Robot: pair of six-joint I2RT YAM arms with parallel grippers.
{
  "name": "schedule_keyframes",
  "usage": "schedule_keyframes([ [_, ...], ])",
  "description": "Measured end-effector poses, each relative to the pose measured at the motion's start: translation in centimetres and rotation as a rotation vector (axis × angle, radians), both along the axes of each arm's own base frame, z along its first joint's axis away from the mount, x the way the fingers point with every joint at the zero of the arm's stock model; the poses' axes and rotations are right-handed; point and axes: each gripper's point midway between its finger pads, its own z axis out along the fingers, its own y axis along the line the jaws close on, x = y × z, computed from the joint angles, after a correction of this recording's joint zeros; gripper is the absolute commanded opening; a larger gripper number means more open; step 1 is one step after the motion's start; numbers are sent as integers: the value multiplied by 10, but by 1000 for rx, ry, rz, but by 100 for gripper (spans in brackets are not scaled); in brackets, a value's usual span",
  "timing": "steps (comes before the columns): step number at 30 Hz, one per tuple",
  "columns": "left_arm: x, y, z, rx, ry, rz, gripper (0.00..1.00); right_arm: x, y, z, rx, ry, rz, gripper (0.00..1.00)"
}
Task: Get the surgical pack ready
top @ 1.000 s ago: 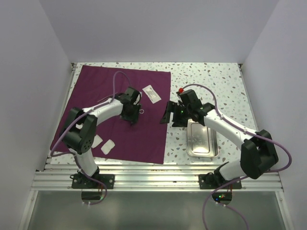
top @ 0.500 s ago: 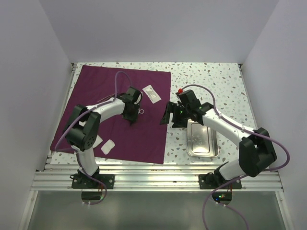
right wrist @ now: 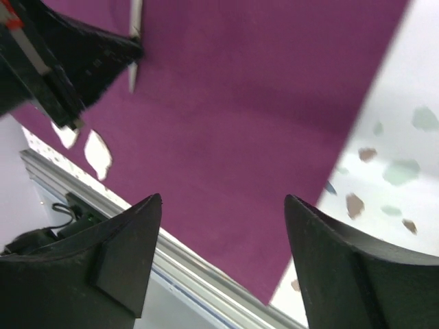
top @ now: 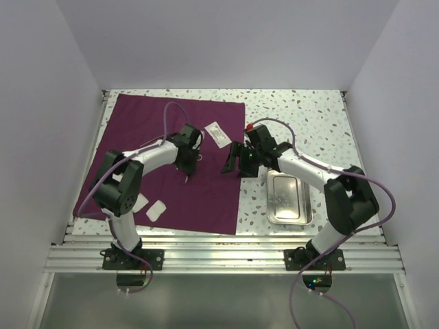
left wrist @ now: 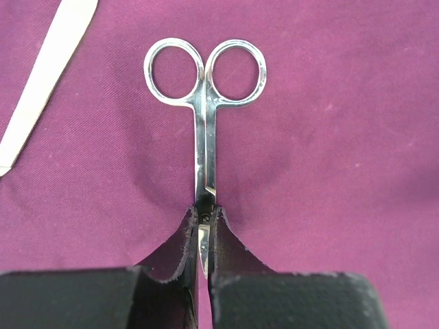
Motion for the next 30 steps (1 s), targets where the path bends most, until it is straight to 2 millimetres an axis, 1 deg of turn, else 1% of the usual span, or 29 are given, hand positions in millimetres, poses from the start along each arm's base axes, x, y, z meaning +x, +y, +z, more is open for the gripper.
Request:
schedule_keyframes([
  [2, -3, -4, 1, -24, 16, -10, 0, 7, 7, 2, 23, -9, -5, 69],
  [4, -7, -10, 2, -52, 35, -20, 0, 13, 12, 3, 47, -17, -20, 68],
  [6, -11, -15, 5, -84, 52, -31, 0, 20, 19, 5, 75, -26, -35, 61],
  [7, -13, -17, 6, -99, 59, -33, 0, 24, 23, 6, 94, -29, -47, 50],
  [8, -15, -19, 8, -112, 65, -35, 0, 27, 25, 4, 103, -29, -55, 48],
  [12, -19, -26, 16, -155, 73, -38, 0, 35, 35, -6, 140, 4, -89, 48],
  [15, -20, -28, 20, -170, 76, -42, 0, 39, 41, -17, 149, 29, -103, 50],
  [17, -21, -29, 21, -179, 78, -45, 0, 41, 46, -22, 155, 39, -105, 56],
  [19, -22, -31, 22, -188, 79, -43, 0, 44, 51, -23, 161, 41, -99, 60],
  [21, -22, -32, 24, -195, 79, -44, 0, 46, 59, -22, 175, 38, -87, 62],
  [26, -22, -32, 26, -201, 77, -38, 0, 50, 81, -20, 200, 30, -58, 61],
  [30, -22, -32, 25, -202, 78, -39, 0, 48, 91, -30, 198, 45, -47, 56],
])
